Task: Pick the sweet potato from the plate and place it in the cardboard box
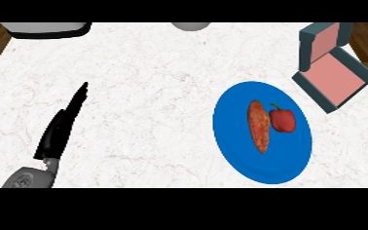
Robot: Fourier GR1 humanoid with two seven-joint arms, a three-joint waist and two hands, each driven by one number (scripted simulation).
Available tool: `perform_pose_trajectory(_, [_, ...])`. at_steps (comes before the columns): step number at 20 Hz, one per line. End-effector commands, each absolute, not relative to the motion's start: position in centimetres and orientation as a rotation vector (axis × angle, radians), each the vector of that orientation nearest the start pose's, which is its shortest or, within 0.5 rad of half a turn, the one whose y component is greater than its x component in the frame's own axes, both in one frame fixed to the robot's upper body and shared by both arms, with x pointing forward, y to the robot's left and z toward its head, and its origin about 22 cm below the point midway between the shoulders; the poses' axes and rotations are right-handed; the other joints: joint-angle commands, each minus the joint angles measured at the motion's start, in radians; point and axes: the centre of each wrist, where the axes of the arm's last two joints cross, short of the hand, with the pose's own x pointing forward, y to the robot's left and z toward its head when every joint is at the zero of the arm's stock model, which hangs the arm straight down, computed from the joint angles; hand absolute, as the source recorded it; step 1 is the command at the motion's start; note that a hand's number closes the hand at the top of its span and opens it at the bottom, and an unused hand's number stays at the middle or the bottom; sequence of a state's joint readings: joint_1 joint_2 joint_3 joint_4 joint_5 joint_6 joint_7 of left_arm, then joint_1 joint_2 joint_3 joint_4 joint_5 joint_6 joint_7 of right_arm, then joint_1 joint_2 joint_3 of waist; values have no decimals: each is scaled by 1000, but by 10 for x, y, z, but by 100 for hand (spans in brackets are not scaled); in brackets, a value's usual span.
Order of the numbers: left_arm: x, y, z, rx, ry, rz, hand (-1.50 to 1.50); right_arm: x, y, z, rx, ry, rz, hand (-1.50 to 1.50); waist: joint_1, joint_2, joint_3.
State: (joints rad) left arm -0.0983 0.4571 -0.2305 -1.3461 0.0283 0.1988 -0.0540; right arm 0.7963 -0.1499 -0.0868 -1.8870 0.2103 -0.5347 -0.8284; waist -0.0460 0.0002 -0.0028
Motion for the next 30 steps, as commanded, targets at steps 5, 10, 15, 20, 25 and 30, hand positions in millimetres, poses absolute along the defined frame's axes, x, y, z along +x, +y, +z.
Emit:
perform_pose_trajectory(5, [271, 280, -10, 324, -1468, -412, 0, -3, -265, 46, -1171, -1621, 375, -150, 35, 10, -1])
perform_pose_trajectory(10, [256, 276, -9, 296, -1487, -424, 0, 1, -239, 62, -1221, -1455, 392, -150, 60, 8, 0])
perform_pose_trajectory(15, [272, 290, -5, 317, -1478, -411, 0, 26, -231, 74, -1230, -1354, 428, -150, 56, 8, 1])
perform_pose_trajectory(20, [269, 280, 9, 309, -1472, -429, 0, 64, -213, 71, -1187, -1292, 424, -150, 64, 4, 2])
perform_pose_trajectory(25, [279, 284, -12, 329, -1484, -419, 0, 105, -195, 63, -1118, -1306, 450, -150, 48, 3, 2])
perform_pose_trajectory(30, [279, 292, 13, 318, -1468, -423, 0, 124, -200, 57, -1175, -1289, 473, -150, 47, -1, 3])
